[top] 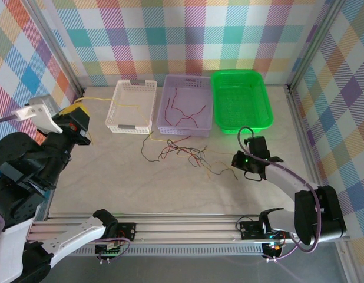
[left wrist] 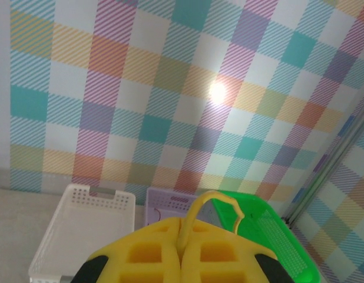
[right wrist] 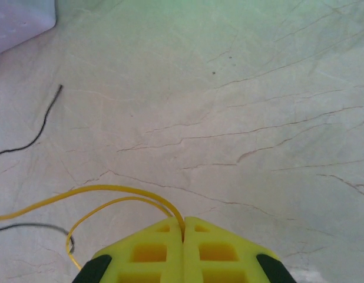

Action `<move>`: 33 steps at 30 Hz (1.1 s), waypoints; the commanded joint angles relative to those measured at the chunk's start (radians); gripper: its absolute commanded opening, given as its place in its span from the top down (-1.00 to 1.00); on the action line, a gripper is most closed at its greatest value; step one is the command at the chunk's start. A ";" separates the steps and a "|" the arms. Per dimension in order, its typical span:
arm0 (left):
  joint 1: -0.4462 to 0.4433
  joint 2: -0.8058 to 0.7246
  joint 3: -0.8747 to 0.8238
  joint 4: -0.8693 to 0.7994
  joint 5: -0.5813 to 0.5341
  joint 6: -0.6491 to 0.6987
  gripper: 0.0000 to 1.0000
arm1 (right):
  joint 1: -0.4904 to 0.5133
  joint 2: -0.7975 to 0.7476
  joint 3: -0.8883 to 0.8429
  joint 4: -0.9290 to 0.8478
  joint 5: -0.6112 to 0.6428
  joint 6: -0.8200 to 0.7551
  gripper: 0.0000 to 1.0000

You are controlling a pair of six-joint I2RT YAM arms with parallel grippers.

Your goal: Untangle the cables

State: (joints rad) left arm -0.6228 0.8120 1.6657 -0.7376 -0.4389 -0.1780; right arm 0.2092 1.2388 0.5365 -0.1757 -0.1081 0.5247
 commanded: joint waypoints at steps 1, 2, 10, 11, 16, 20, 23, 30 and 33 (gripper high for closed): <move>0.012 0.012 0.086 0.033 0.002 0.062 1.00 | -0.037 -0.001 -0.022 -0.020 0.022 0.038 1.00; 0.012 0.025 0.117 0.017 0.004 0.076 1.00 | -0.050 -0.002 -0.024 -0.019 0.021 0.045 1.00; -0.033 0.180 0.235 -0.191 0.130 0.154 1.00 | -0.087 -0.035 -0.045 0.004 -0.014 0.048 1.00; -0.034 0.197 0.229 -0.206 0.154 0.155 1.00 | -0.087 -0.053 -0.045 0.009 -0.022 0.041 1.00; -0.035 0.207 0.161 -0.185 0.124 0.163 1.00 | -0.094 -0.259 -0.037 -0.104 0.143 0.069 1.00; -0.039 0.212 0.127 -0.181 0.045 0.187 1.00 | -0.155 -0.459 -0.003 -0.254 0.272 0.115 1.00; -0.044 0.217 0.097 -0.183 -0.009 0.197 1.00 | -0.232 -0.527 0.055 -0.349 0.255 0.107 1.00; -0.079 0.217 0.012 -0.162 -0.144 0.243 1.00 | -0.443 -0.558 0.236 -0.484 0.085 0.084 1.00; -0.103 0.217 -0.021 -0.144 -0.207 0.270 1.00 | -0.489 -0.532 0.284 -0.485 -0.003 0.081 1.00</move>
State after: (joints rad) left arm -0.7055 1.0332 1.6661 -0.9287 -0.5449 0.0467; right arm -0.2584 0.6949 0.7780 -0.6041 -0.0025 0.6140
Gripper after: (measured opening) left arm 0.052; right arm 0.057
